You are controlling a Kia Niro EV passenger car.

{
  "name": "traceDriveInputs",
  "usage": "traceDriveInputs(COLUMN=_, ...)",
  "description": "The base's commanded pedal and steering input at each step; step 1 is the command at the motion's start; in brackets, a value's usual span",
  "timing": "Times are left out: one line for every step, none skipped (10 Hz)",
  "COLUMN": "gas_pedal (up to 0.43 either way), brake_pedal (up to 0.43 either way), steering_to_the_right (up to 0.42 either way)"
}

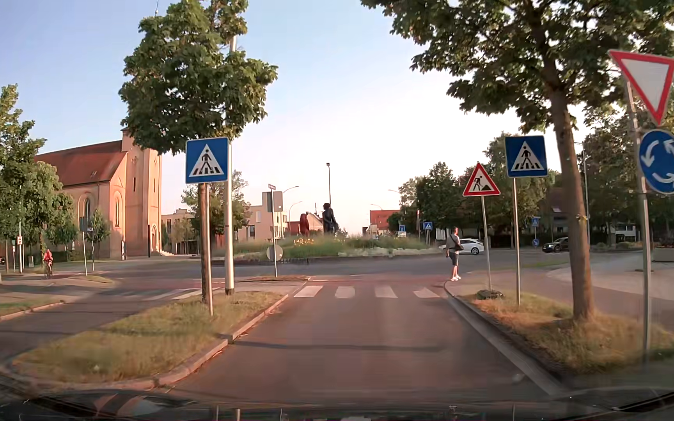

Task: Follow the waypoints while adhering to traffic rules and regulations

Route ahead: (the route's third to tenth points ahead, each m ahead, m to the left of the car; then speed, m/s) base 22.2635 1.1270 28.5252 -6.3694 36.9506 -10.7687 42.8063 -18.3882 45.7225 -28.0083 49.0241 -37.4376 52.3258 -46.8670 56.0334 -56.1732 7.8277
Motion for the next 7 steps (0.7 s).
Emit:
traceDriveInputs(gas_pedal=0.059, brake_pedal=0.018, steering_to_the_right=0.006)
traceDriveInputs(gas_pedal=0.059, brake_pedal=0.018, steering_to_the_right=0.013)
traceDriveInputs(gas_pedal=0.059, brake_pedal=0.018, steering_to_the_right=0.018)
traceDriveInputs(gas_pedal=0.059, brake_pedal=0.018, steering_to_the_right=0.02)
traceDriveInputs(gas_pedal=0.059, brake_pedal=0.018, steering_to_the_right=0.02)
traceDriveInputs(gas_pedal=0.059, brake_pedal=0.018, steering_to_the_right=0.02)
traceDriveInputs(gas_pedal=0.067, brake_pedal=0.018, steering_to_the_right=0.02)
